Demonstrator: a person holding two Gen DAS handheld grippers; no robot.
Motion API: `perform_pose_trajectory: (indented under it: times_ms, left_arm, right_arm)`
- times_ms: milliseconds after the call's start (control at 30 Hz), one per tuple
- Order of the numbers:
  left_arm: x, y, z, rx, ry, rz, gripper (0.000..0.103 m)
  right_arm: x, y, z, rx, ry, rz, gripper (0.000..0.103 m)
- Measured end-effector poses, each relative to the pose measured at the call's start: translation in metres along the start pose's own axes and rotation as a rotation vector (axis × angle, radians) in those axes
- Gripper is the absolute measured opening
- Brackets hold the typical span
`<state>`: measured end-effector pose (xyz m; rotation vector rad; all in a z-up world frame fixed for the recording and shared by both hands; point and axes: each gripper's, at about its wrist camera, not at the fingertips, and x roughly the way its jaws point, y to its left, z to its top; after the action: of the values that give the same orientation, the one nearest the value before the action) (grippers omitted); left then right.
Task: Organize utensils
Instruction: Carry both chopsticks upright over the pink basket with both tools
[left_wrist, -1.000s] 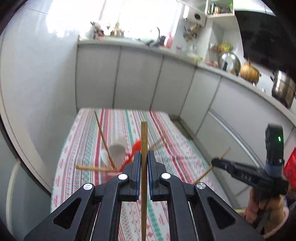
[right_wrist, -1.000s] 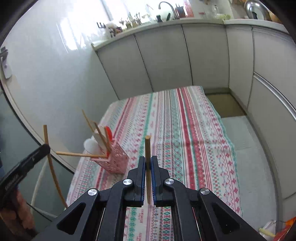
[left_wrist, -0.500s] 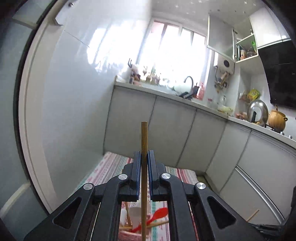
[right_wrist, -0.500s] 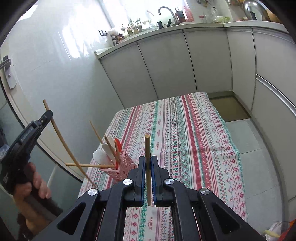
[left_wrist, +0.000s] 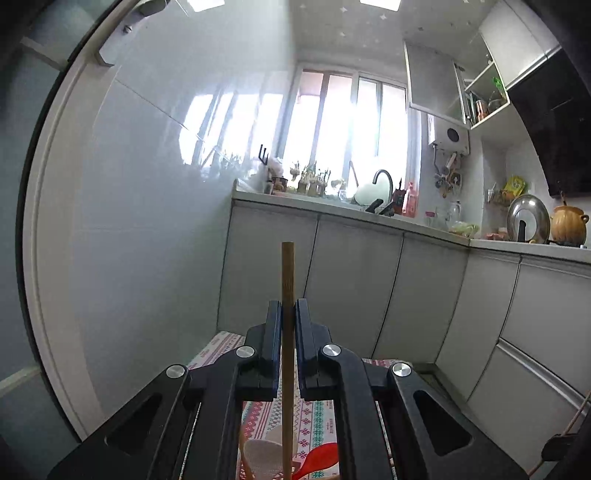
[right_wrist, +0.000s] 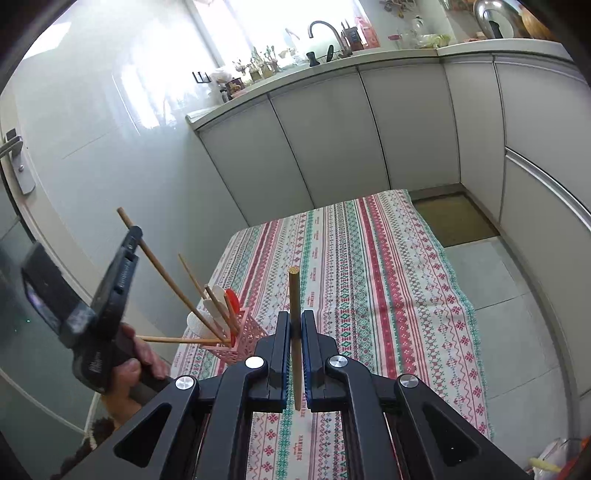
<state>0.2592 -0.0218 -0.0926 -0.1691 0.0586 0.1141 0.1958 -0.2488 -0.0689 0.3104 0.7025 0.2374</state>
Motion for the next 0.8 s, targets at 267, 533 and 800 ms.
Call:
perform_pose_trajectory:
  times_ms: [267, 533, 800]
  left_arm:
    - [0.013, 0.002, -0.006, -0.008, -0.007, 0.022, 0.007]
    - [0.015, -0.001, -0.010, 0.008, -0.004, 0.012, 0.007]
    - [0.033, 0.007, -0.036, -0.017, 0.138, -0.018, 0.008]
  right_arm:
    - [0.000, -0.001, -0.002, 0.004, 0.008, 0.002, 0.006]
    - [-0.002, -0.001, -0.003, 0.012, 0.011, 0.007, 0.006]
    - [-0.001, 0.002, 0.000, 0.011, 0.011, 0.004, 0.006]
